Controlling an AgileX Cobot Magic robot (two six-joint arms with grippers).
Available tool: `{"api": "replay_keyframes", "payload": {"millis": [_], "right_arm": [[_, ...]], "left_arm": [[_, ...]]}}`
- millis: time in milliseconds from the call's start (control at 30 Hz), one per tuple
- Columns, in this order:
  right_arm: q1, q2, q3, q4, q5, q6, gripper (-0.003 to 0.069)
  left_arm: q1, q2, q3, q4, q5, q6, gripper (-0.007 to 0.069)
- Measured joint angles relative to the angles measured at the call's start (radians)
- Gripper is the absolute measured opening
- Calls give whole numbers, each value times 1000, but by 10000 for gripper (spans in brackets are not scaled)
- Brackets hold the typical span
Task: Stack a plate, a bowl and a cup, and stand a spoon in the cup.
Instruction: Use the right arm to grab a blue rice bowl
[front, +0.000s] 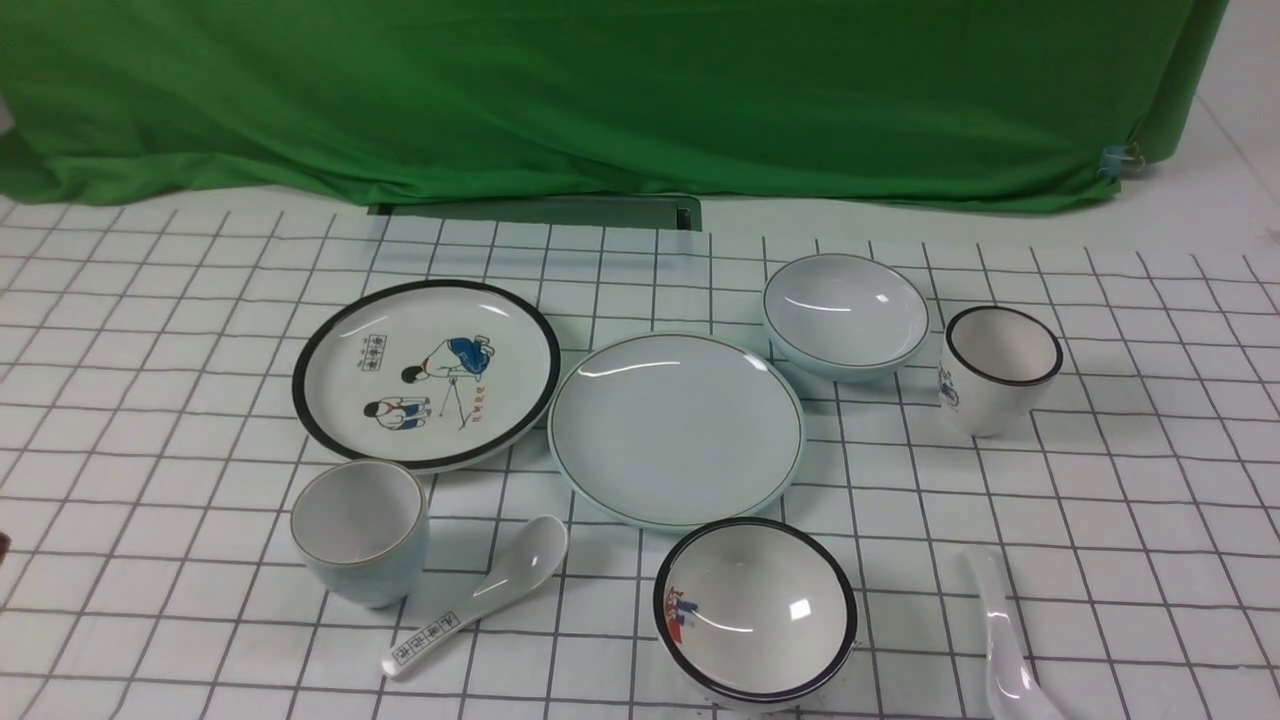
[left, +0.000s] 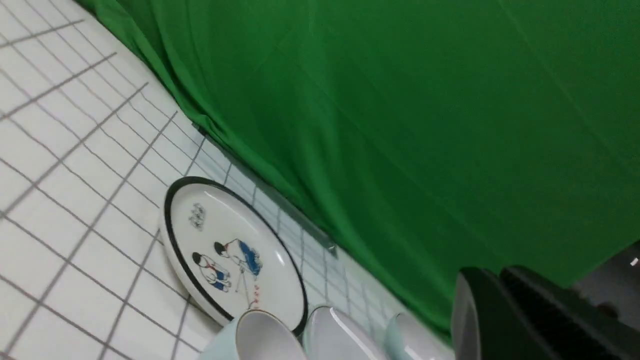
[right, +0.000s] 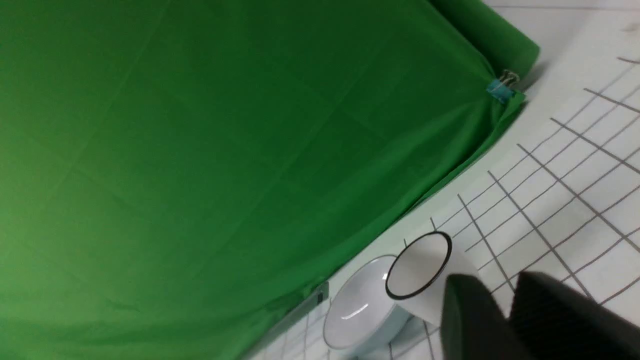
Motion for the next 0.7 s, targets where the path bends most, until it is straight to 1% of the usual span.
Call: {"api": "replay_keyframes", "payload": {"millis": [67, 100, 133, 200, 267, 300, 333, 367, 400, 467, 533, 567, 600, 667, 700], "right_arm": [[40, 90, -31, 0, 10, -96, 64], [48, 99, -36, 0, 12, -117, 52], [75, 157, -70, 0, 12, -184, 25], [121, 261, -149, 0, 15, -301, 10], [170, 369, -252, -1, 46, -459, 10], [180, 392, -276, -1, 52, -488, 10], [222, 494, -390, -1, 139, -619, 8], [227, 506, -403, -1, 139, -632, 8], [259, 600, -511, -1, 242, -726, 8], [287, 718, -644, -1, 390, -841, 8], [303, 833, -770, -1, 533, -917, 8], [303, 845, -782, -1, 560, -928, 8], [307, 926, -865, -1, 649, -957, 8], [310, 1028, -967, -1, 741, -995, 8], [311, 1092, -1032, -1, 800, -1017, 8]], "left_arm": [[0, 119, -99, 69, 91, 103, -9], [0, 131, -107, 74, 98, 124, -9], [0, 202, -168, 100, 144, 187, -9], [0, 326, -264, 137, 231, 291, -9], [0, 462, -370, 170, 351, 405, -9], [0, 475, -380, 173, 363, 415, -9], [0, 581, -473, 199, 474, 496, -9], [0, 592, -483, 200, 486, 503, -9], [0, 675, -555, 211, 575, 554, -9], [-1, 764, -625, 215, 634, 587, -9], [-17, 840, -674, 215, 642, 613, -9], [-23, 846, -678, 215, 642, 615, -9], [-53, 900, -708, 215, 649, 639, -9], [-86, 944, -733, 218, 664, 659, -9], [-120, 986, -758, 229, 684, 666, -9]]}}
